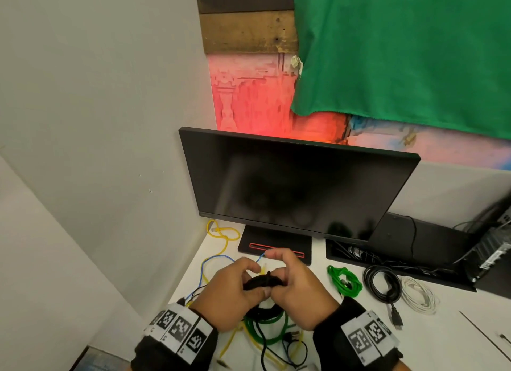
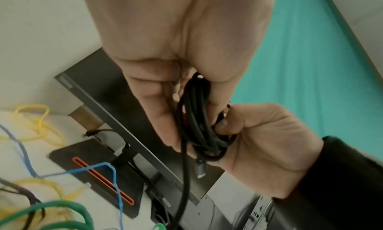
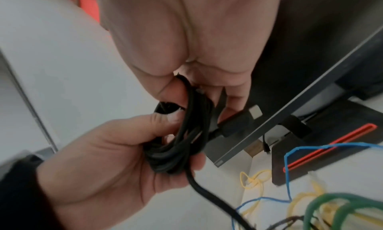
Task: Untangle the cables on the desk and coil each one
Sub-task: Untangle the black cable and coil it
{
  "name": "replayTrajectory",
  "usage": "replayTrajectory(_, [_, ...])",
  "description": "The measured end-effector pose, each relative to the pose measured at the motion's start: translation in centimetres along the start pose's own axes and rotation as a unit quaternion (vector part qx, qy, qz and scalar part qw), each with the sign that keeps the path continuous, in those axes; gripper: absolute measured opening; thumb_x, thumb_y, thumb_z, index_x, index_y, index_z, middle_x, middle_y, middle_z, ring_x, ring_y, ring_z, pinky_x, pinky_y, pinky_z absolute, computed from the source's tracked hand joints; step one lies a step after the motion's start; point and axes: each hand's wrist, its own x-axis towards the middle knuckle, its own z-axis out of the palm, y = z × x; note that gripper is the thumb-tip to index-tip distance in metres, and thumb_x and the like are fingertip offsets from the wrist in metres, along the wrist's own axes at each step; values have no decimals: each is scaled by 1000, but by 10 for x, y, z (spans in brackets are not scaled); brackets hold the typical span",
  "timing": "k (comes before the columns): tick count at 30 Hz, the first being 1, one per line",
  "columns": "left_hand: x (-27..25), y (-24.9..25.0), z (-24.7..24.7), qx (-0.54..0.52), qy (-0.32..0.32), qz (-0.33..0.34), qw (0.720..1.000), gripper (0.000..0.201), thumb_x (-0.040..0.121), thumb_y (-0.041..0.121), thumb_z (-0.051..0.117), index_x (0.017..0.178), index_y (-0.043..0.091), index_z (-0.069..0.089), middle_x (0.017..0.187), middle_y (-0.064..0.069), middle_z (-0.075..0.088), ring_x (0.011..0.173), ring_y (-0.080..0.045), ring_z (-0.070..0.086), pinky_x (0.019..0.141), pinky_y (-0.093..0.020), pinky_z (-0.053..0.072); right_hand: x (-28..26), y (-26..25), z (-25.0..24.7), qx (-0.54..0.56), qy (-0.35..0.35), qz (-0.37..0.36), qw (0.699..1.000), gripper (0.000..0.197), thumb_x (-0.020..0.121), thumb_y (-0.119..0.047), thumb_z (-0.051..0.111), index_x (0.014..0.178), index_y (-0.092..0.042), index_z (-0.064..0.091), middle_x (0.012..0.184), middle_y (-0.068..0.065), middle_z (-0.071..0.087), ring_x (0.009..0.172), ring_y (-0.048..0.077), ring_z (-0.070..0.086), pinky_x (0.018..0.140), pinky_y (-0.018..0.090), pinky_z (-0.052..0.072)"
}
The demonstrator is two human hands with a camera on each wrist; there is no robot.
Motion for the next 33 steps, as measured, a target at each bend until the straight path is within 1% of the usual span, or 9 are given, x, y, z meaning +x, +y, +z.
replayTrajectory(4, [-2, 1, 4, -89, -9, -56, 994, 36, 70, 20, 77, 104, 22, 65, 74, -7, 72, 65, -19, 71, 63, -34, 59, 1, -5, -1, -101, 5, -25, 995, 47, 75, -1, 54, 107, -35, 54, 90, -15, 70, 80, -1, 64, 70, 18, 50])
replayTrajectory(6, [0, 1, 4, -171, 11, -99, 980, 33, 70, 5, 74, 101, 14, 68, 77, -14, 73, 69, -30, 73, 67, -45, 61, 2, -6, 2, -226, 70, -65, 969, 42, 80, -6, 60, 111, -34, 54, 111, -17, 60, 103, 2, 55, 89, 23, 48])
replayTrajectory(8, [1, 1, 6, -242, 56, -130, 960, 25, 74, -5, 71, 96, 6, 69, 79, -22, 71, 70, -34, 71, 70, -53, 60, 1, -10, 5, -310, 140, -116, 933, 29, 84, -16, 64, 108, -30, 55, 113, -13, 51, 105, 8, 46, 91, 26, 42])
replayTrajectory(11, [2, -1, 10, -270, 107, -128, 948, 27, 75, -9, 70, 99, 4, 68, 71, -20, 70, 62, -28, 66, 72, -47, 59, 0, -16, 15, -368, 115, -108, 916, 7, 90, -24, 56, 92, -27, 62, 100, -7, 49, 100, 17, 47, 84, 30, 43])
replayTrajectory(15, [4, 1, 12, -340, 95, -141, 925, 27, 76, -10, 67, 99, 4, 70, 76, -23, 71, 64, -30, 65, 67, -38, 55, -4, -16, 19, -339, 114, -27, 933, 17, 86, -39, 54, 91, -26, 65, 97, -4, 49, 102, 17, 47, 83, 29, 46])
replayTrajectory(21, [8, 9, 16, -282, 70, -96, 952, 6, 85, 8, 71, 83, 10, 77, 78, -14, 75, 70, -23, 70, 64, -33, 56, 3, -7, 19, -400, 153, -9, 903, 29, 95, -37, 46, 106, -23, 68, 108, 4, 55, 108, 24, 51, 88, 32, 47])
replayTrajectory(26, [14, 12, 16, -132, 62, -31, 989, 10, 88, 22, 69, 85, 17, 77, 80, -9, 74, 80, -28, 70, 78, -44, 57, 11, -2, 16, -370, 167, -3, 914, 17, 91, -30, 51, 87, -20, 64, 99, 3, 54, 98, 22, 52, 80, 29, 46])
replayTrajectory(29, [16, 13, 10, -31, 43, 7, 999, 12, 90, 30, 65, 91, 22, 74, 81, 2, 73, 78, -13, 69, 79, -40, 56, 12, 3, 10, -220, 168, 22, 961, 23, 82, -27, 62, 63, -22, 51, 79, -3, 55, 73, 13, 54, 62, 22, 38])
replayTrajectory(33, [17, 11, -4, -15, 19, 33, 999, 25, 92, 22, 64, 116, 25, 65, 90, 9, 70, 80, -1, 67, 81, -22, 55, 12, 6, -4, -60, 112, 45, 991, 20, 81, -21, 66, 62, -21, 60, 53, -11, 54, 51, 2, 47, 53, 19, 42])
